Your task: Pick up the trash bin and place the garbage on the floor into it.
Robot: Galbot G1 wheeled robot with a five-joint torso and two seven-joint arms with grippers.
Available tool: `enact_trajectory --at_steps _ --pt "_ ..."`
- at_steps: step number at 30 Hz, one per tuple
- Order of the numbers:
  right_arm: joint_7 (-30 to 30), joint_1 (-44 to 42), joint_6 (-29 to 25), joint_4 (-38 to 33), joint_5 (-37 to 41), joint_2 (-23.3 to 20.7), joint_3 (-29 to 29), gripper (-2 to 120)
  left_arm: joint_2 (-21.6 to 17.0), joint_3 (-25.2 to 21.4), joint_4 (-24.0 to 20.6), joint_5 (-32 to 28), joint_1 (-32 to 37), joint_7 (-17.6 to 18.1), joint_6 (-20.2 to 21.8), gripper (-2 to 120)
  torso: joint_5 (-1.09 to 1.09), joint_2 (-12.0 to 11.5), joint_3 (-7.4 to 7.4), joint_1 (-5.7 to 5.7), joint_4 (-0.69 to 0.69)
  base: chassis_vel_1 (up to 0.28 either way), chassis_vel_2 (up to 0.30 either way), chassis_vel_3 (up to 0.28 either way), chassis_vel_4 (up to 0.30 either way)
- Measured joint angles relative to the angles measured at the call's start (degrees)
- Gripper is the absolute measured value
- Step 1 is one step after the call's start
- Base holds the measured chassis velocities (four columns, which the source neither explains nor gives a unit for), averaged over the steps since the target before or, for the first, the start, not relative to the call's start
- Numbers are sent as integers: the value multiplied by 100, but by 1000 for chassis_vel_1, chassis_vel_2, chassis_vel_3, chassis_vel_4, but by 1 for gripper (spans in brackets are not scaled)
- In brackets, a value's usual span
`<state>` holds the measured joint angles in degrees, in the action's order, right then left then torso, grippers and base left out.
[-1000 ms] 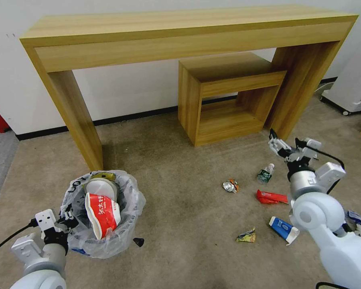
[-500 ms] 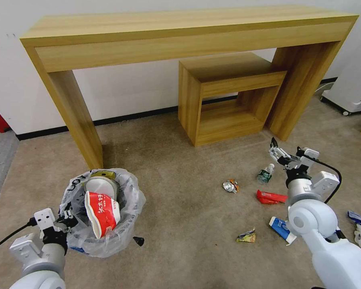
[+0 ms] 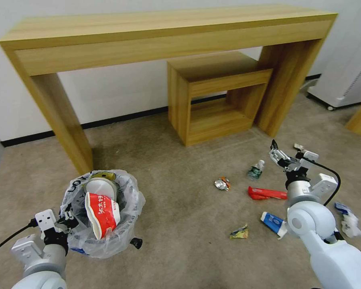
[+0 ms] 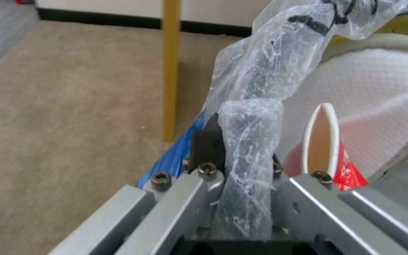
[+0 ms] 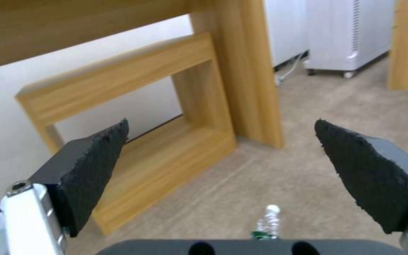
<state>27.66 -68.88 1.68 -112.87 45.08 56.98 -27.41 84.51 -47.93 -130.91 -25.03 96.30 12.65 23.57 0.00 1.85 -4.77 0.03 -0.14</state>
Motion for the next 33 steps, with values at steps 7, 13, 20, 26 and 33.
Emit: enact_trajectory --at_steps 7,13,20,26,33 --pt "-21 -60 -46 9 -69 5 11 100 9 -1 -6 4 9 0 -18 1 0 0 0 0 0 -67 -66 -70 -70" --pt "-47 -102 -97 10 -178 15 27 100 18 -3 -41 9 35 0 -32 1 0 0 0 0 0 -74 -75 -77 -68" --pt "-68 -152 -149 7 -208 -2 15 100 23 -4 -61 16 59 0 -42 1 0 0 0 0 1 -57 -59 -60 -66" --pt "-74 -204 -200 -17 -234 -12 8 100 24 -5 -88 16 76 2 -48 1 1 0 0 0 -1 -64 -71 -59 -68" --pt "-85 -230 -295 -21 -268 -8 28 100 17 -17 -91 9 100 29 -26 1 0 0 0 0 2 -7 -9 -5 -5"
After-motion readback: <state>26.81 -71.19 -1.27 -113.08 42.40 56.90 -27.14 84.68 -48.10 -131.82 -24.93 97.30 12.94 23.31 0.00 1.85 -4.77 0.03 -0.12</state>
